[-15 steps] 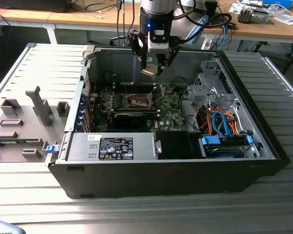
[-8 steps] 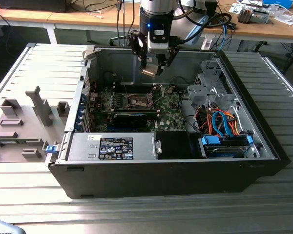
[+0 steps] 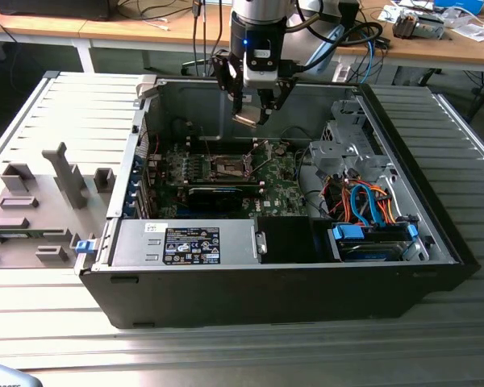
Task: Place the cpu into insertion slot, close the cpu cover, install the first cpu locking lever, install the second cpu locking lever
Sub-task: 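Place the cpu into insertion slot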
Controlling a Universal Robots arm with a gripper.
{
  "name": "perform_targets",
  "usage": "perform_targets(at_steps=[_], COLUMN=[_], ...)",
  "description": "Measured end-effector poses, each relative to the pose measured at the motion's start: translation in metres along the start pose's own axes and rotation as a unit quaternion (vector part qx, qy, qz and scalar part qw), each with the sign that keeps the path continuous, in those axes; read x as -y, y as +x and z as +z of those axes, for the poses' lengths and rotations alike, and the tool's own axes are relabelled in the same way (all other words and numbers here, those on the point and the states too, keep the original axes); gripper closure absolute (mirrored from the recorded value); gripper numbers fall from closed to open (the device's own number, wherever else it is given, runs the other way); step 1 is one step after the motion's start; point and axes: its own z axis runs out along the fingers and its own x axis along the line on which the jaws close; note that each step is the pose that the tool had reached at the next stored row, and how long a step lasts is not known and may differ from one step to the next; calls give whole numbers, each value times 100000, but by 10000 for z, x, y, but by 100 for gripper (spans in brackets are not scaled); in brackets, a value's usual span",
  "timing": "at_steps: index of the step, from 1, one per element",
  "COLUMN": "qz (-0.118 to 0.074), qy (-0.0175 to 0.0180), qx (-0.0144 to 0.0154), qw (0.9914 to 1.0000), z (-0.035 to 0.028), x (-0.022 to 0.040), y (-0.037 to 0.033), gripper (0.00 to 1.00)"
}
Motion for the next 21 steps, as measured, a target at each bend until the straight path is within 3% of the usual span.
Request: perform_targets(at_steps=[21], qz=[1007], qy=[-22], qx=[86], qw=[99995], z=[0], x=[0], y=[0], gripper=[46])
